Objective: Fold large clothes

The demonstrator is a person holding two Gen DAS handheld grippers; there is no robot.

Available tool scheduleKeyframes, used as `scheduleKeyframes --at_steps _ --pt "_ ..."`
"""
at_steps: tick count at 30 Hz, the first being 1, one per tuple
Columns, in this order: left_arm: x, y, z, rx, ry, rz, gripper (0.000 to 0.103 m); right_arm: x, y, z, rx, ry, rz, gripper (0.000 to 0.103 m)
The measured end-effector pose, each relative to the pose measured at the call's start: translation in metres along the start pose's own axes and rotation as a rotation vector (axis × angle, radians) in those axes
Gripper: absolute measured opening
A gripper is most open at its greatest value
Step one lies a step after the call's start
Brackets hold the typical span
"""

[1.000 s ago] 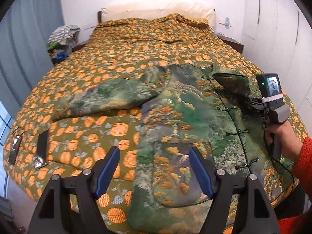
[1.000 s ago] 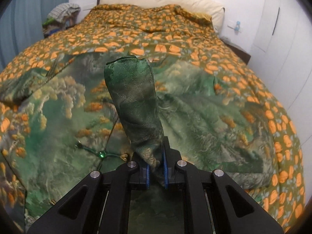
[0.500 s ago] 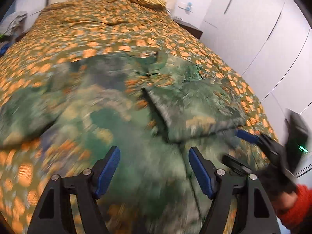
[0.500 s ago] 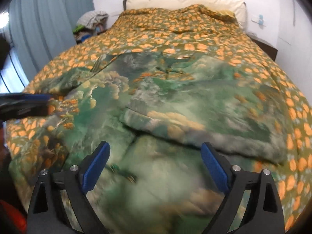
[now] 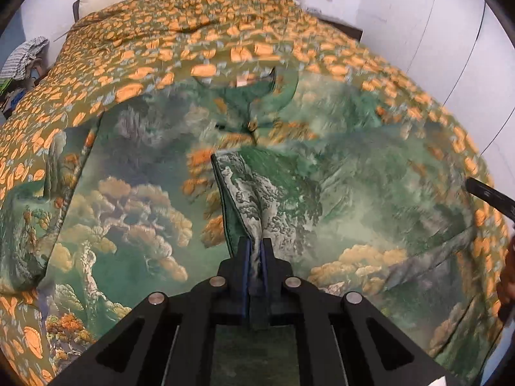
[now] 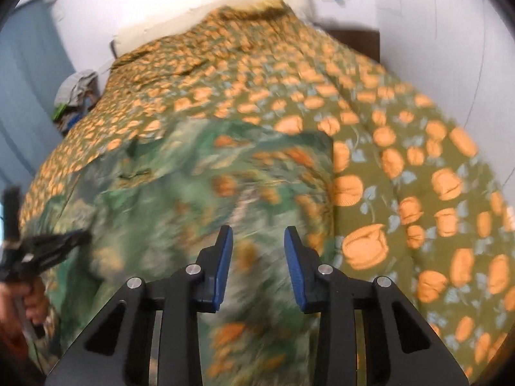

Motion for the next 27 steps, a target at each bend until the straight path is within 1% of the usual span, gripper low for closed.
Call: scheduleKeyframes --at_steps 1,3,4,5,7,8,11,13,14,16,18,19,21,23,24,25,27 --pt "-0.004 -0.001 -0.006 0.007 0.014 -0.016 0.008 -0.002 -0.007 -0.015 0.014 0.041 -0.019 0.036" --pt "-0.011 -0.003 -0.015 0.021 0.022 -0.046 0.008 -0.016 -0.013 -0.055 0.017 0.187 -0.024 0.036" --pt "-0.013 -0.005 -0.016 0.029 0.016 -0.056 0.009 -0.021 -0.013 -0.068 0.007 0.219 0.0 0.036" --pt "-0.014 -0.006 -0.017 0.038 0.007 -0.064 0.009 -0.019 -0.012 -0.069 0.005 0.215 0.019 0.036" --pt "-0.015 -0.008 -0.018 0.053 -0.005 -0.079 0.01 -0.007 -0.005 -0.067 -0.005 0.251 0.056 0.036" --pt "-0.016 -0.009 -0.018 0.057 -0.01 -0.084 0.01 0.0 -0.002 -0.064 -0.007 0.253 0.068 0.036" --pt "-0.02 -0.011 -0.018 0.063 -0.006 -0.089 0.011 0.039 0.012 -0.052 -0.012 0.174 0.1 0.036" --pt "-0.021 -0.009 -0.019 0.058 -0.008 -0.078 0.011 0.064 0.018 -0.06 -0.031 0.137 0.091 0.038" --pt "-0.02 -0.008 -0.018 0.054 -0.006 -0.07 0.011 0.071 0.02 -0.069 -0.047 0.137 0.085 0.04" --pt "-0.021 -0.007 -0.017 0.044 -0.004 -0.06 0.011 0.077 0.017 -0.101 -0.084 0.179 0.055 0.042" --pt "-0.021 -0.006 -0.017 0.041 0.002 -0.057 0.012 0.071 0.011 -0.126 -0.102 0.248 0.008 0.042" --pt "-0.021 -0.006 -0.018 0.041 0.004 -0.061 0.012 0.067 0.009 -0.13 -0.106 0.253 -0.006 0.042" --pt "-0.022 -0.006 -0.018 0.04 0.0 -0.068 0.012 0.064 0.016 -0.114 -0.101 0.2 0.007 0.042" --pt "-0.023 -0.007 -0.018 0.043 -0.008 -0.074 0.012 0.055 0.023 -0.087 -0.045 0.173 0.006 0.047" --pt "-0.023 -0.007 -0.018 0.045 -0.012 -0.076 0.012 0.045 0.027 -0.07 -0.017 0.158 0.016 0.049" --pt "-0.024 -0.007 -0.017 0.046 -0.015 -0.077 0.012 0.035 0.027 -0.058 -0.015 0.155 0.028 0.053" --pt "-0.024 -0.007 -0.017 0.046 -0.015 -0.072 0.012 0.007 0.028 -0.04 -0.002 0.17 0.044 0.053"
Point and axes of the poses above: each gripper's, at about its wrist camera, not at the fingertips, and z roughly against the way its jaws point, y to its left, x to its top, the point moved 4 cm from there along -z, roughly the way its jaws point, and after that the axes turned 8 degrees about -z, right-handed, at the moved point
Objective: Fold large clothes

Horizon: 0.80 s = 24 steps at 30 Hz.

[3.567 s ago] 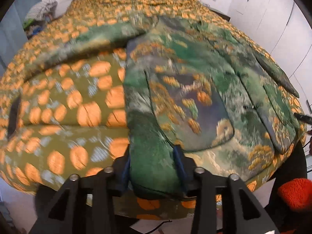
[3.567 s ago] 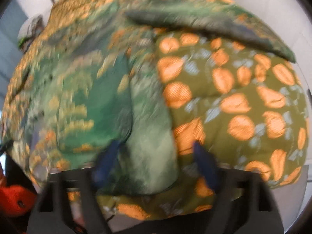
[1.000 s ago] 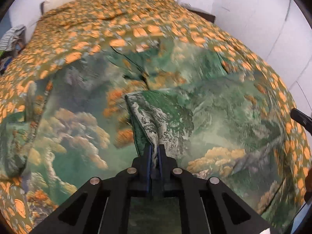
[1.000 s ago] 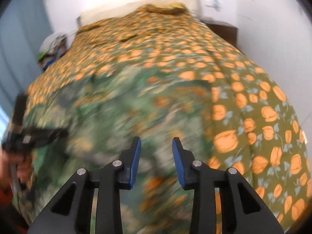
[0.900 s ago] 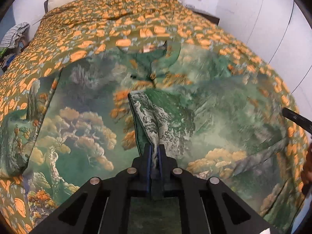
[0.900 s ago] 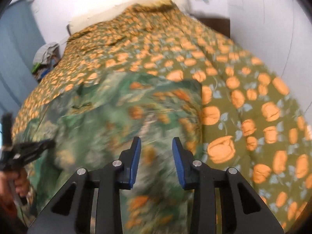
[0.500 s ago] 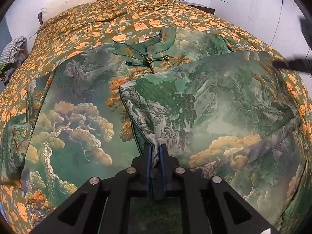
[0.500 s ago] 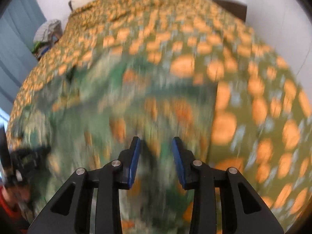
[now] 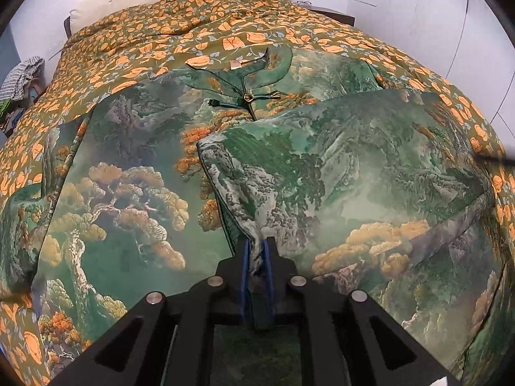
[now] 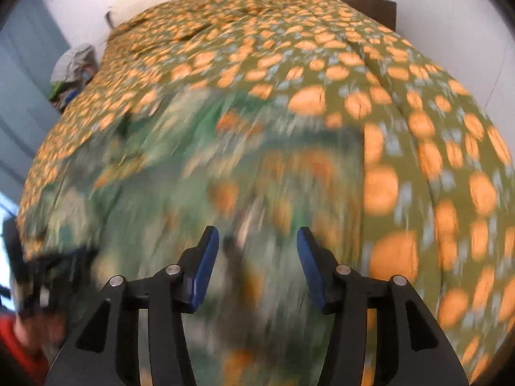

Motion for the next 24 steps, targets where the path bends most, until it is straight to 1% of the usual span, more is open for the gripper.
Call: scheduleKeyframes --at_steps 1,2,4,5,6,7,8,9,11,13,14,16,18,19,20,22,24 --pt "0.0 0.0 0.0 0.0 0.002 0.006 0.012 -0.022 0.002 -0.001 0.001 0.027 0.003 0.053" --pt "0.0 0.001 0.001 0.0 0.002 0.009 0.012 -0.036 -0.008 0.002 -0.01 0.04 0.003 0.054" --pt "-0.001 0.0 0.006 0.004 0.001 0.016 0.015 -0.058 -0.008 -0.012 -0.066 0.051 0.026 0.055" --pt "-0.002 0.001 0.01 0.007 0.002 0.018 0.018 -0.058 -0.008 -0.014 -0.085 0.038 0.033 0.056" --pt "-0.004 0.003 0.017 0.012 0.0 0.019 0.027 -0.059 -0.003 -0.01 -0.114 0.003 0.044 0.059" --pt "-0.007 0.005 0.025 0.017 -0.008 0.016 0.031 -0.058 0.003 -0.002 -0.126 -0.023 0.046 0.076" --pt "-0.011 0.009 0.036 0.024 -0.021 0.008 0.039 -0.059 0.009 0.003 -0.121 -0.043 0.043 0.099" --pt "-0.016 0.013 0.047 0.032 -0.035 0.0 0.043 -0.061 0.018 0.015 -0.095 -0.079 0.04 0.103" --pt "-0.033 0.028 0.068 0.039 -0.054 -0.005 0.044 -0.071 0.03 0.032 -0.064 -0.105 0.054 0.102" --pt "-0.056 0.05 0.083 0.034 -0.048 0.021 0.048 -0.081 0.044 0.047 -0.04 -0.119 0.088 0.102" --pt "-0.07 0.065 0.088 0.028 -0.035 0.051 0.05 -0.089 0.052 0.057 -0.032 -0.139 0.109 0.102" --pt "-0.098 0.099 0.097 0.018 -0.008 0.13 0.06 -0.111 0.064 0.074 -0.017 -0.171 0.146 0.102" --pt "-0.126 0.14 0.102 0.02 0.013 0.23 0.066 -0.131 0.073 0.088 -0.001 -0.192 0.17 0.102" --pt "-0.141 0.168 0.105 0.04 0.032 0.291 0.067 -0.139 0.076 0.094 0.006 -0.195 0.179 0.102" --pt "-0.151 0.186 0.106 0.063 0.044 0.324 0.067 -0.15 0.079 0.098 0.01 -0.195 0.186 0.102" --pt "-0.17 0.23 0.113 0.136 0.062 0.407 0.067 -0.166 0.09 0.1 0.018 -0.182 0.207 0.102" --pt "-0.18 0.262 0.117 0.148 0.062 0.476 0.067 -0.176 0.097 0.107 0.02 -0.179 0.221 0.102"
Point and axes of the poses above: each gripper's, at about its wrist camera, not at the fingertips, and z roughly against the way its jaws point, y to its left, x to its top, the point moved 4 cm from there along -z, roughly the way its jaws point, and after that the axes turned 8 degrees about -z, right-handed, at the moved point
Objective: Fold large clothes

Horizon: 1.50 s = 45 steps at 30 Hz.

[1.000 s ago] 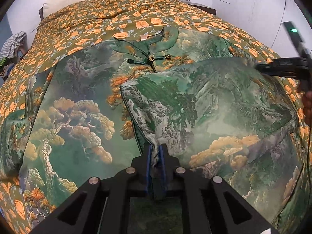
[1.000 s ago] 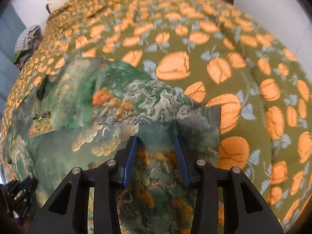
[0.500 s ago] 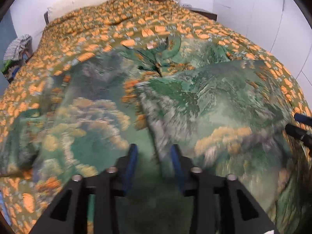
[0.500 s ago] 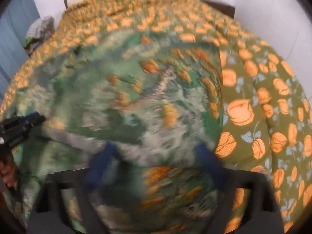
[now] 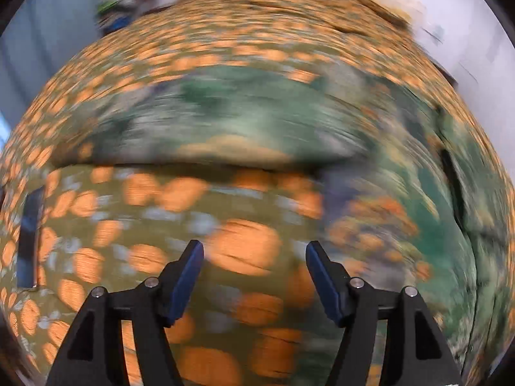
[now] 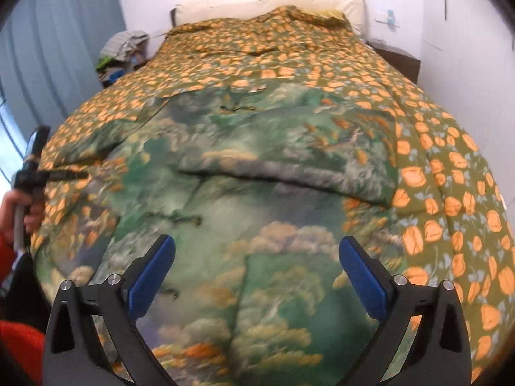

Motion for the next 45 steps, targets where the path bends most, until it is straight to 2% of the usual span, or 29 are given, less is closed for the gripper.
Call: scheduleKeyframes --at_steps 3,5,8,9,10,13,16,18,20,24,27,28,29,32,33,35,38,41,42,43,44,45 --pt "0.009 0.049 -0.003 0.01 -0.003 0.142 0.068 -0.006 0.013 0.009 0.017 -0.002 -0.009 0.102" --pt "0.012 0.068 -0.003 0.01 0.002 0.196 0.068 -0.007 0.017 0.008 0.037 0.011 -0.024 0.102" --pt "0.012 0.077 0.009 -0.046 -0.041 0.272 0.068 -0.007 0.027 0.008 0.058 0.025 -0.022 0.102" --pt "0.013 0.078 0.015 -0.038 -0.057 0.288 0.069 -0.008 0.03 0.01 0.061 0.022 -0.016 0.102" --pt "0.012 0.077 0.022 -0.015 -0.076 0.299 0.072 -0.007 0.033 0.011 0.067 0.017 -0.006 0.102" --pt "0.011 0.074 0.055 0.086 -0.205 0.295 0.082 -0.005 0.04 0.014 0.079 0.006 0.006 0.102" --pt "0.019 0.075 0.067 0.104 -0.269 0.266 0.084 -0.005 0.042 0.014 0.086 0.005 0.007 0.102" --pt "0.022 0.073 0.074 0.173 -0.303 0.23 0.088 -0.006 0.042 0.014 0.092 0.006 0.0 0.102" --pt "0.022 0.076 0.078 0.221 -0.318 0.214 0.088 -0.006 0.041 0.015 0.095 0.003 -0.005 0.102" --pt "0.016 0.091 0.079 0.256 -0.336 0.311 0.089 -0.007 0.041 0.017 0.096 0.003 -0.011 0.102" --pt "0.019 0.105 0.076 0.354 -0.33 0.317 0.089 -0.008 0.041 0.019 0.094 0.003 -0.007 0.102" --pt "0.021 0.115 0.068 0.338 -0.291 0.343 0.089 -0.008 0.041 0.018 0.091 0.008 -0.006 0.102" --pt "0.021 0.125 0.058 0.274 -0.246 0.381 0.089 -0.009 0.041 0.018 0.089 0.012 -0.006 0.102" --pt "0.022 0.163 0.016 -0.011 -0.102 0.575 0.089 -0.009 0.041 0.017 0.087 0.023 -0.007 0.102" --pt "0.023 0.172 0.006 -0.046 -0.086 0.612 0.089 -0.009 0.042 0.017 0.087 0.023 -0.006 0.102" --pt "0.028 0.185 -0.013 -0.044 -0.058 0.64 0.089 -0.009 0.045 0.016 0.086 0.028 0.003 0.102" --pt "0.041 0.191 -0.034 -0.028 -0.045 0.629 0.089 -0.01 0.051 0.014 0.091 0.04 0.017 0.102" --pt "0.051 0.195 -0.054 -0.046 -0.039 0.659 0.089 -0.011 0.059 0.012 0.09 0.056 0.038 0.102" --pt "0.054 0.196 -0.06 -0.034 -0.034 0.673 0.085 -0.012 0.062 0.012 0.092 0.061 0.044 0.102" --pt "0.055 0.196 -0.063 -0.022 -0.037 0.676 0.073 -0.013 0.066 0.013 0.094 0.066 0.051 0.102" --pt "0.057 0.196 -0.066 -0.002 -0.029 0.668 0.028 -0.014 0.068 0.013 0.097 0.07 0.056 0.102" --pt "0.058 0.196 -0.067 0.004 -0.014 0.659 0.017 -0.015 0.07 0.013 0.1 0.076 0.063 0.102"
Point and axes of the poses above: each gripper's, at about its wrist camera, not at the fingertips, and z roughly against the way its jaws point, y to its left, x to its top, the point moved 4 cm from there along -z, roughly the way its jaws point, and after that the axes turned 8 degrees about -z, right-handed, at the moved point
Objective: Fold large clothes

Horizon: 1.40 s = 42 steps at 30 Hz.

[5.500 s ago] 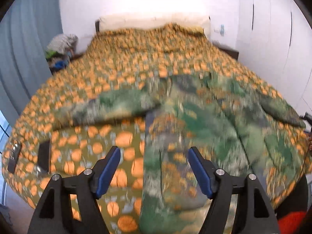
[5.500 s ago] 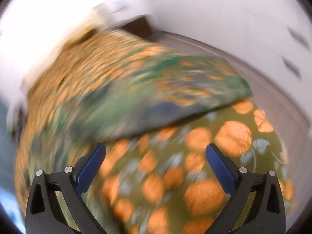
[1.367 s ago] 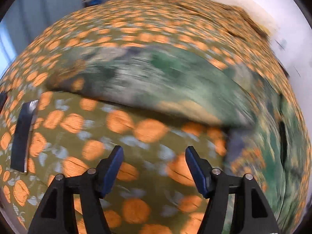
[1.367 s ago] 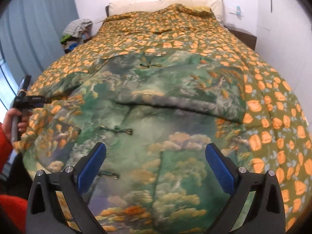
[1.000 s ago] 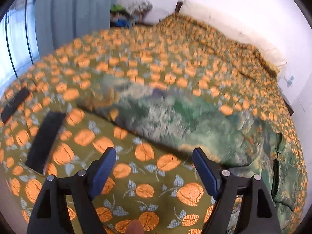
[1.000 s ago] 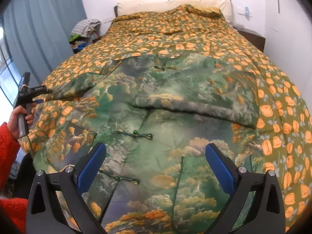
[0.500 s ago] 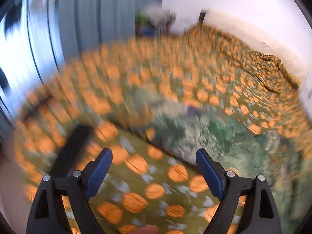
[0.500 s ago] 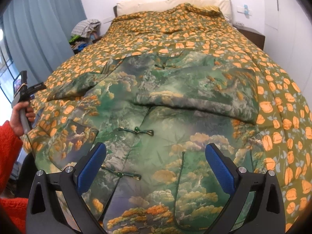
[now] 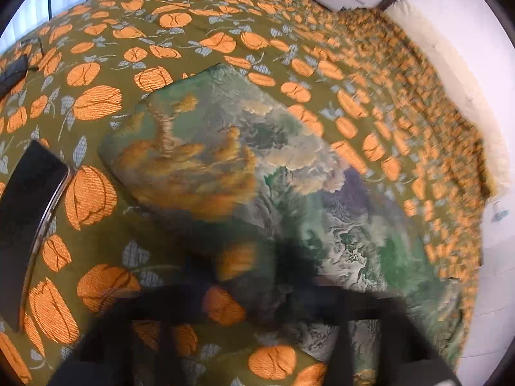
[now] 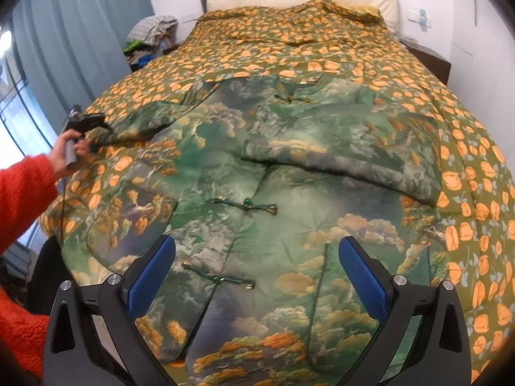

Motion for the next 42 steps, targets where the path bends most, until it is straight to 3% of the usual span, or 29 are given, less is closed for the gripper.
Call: scheduleKeyframes --at_steps 3,7,10,15,21,25,28,30,32,35,37,42 --pt "0.002 -0.013 0.02 0.036 -0.061 -0.058 0.012 -0.004 0.007 0.0 0.001 0.005 0.026 0.102" --pt "0.0 -0.07 0.082 0.145 -0.236 -0.315 0.011 -0.009 0.013 -0.004 0.027 0.001 0.023 0.102" --pt "-0.019 -0.142 0.138 0.166 -0.406 -0.551 0.011 -0.009 0.012 -0.006 0.045 -0.005 0.005 0.102" --pt "-0.092 -0.267 0.202 0.116 -0.636 -0.929 0.011 -0.007 0.002 -0.003 0.048 -0.034 -0.037 0.102" --pt "-0.207 -0.358 0.192 0.095 -0.737 -1.285 0.011 -0.009 -0.032 0.015 0.009 -0.083 -0.123 0.102" --pt "-0.286 -0.384 0.145 0.11 -0.712 -1.511 0.011 -0.014 -0.06 0.025 -0.028 -0.101 -0.189 0.102" --pt "-0.334 -0.388 0.093 0.133 -0.62 -1.651 0.011 -0.017 -0.08 0.031 -0.057 -0.11 -0.237 0.102" --pt "-0.353 -0.383 0.065 0.154 -0.531 -1.72 0.013 -0.016 -0.091 0.032 -0.07 -0.112 -0.266 0.102" --pt "-0.366 -0.374 0.048 0.181 -0.504 -1.757 0.014 -0.013 -0.101 0.031 -0.078 -0.113 -0.288 0.102" --pt "-0.374 -0.355 0.046 0.17 -0.472 -1.769 0.025 0.002 -0.11 0.023 -0.059 -0.094 -0.312 0.102" --pt "-0.375 -0.34 0.057 0.132 -0.453 -1.75 0.042 0.019 -0.112 0.01 -0.01 -0.07 -0.332 0.102" --pt "-0.365 -0.302 0.085 0.092 -0.398 -1.652 0.044 0.073 -0.109 -0.041 0.223 0.009 -0.465 0.103"
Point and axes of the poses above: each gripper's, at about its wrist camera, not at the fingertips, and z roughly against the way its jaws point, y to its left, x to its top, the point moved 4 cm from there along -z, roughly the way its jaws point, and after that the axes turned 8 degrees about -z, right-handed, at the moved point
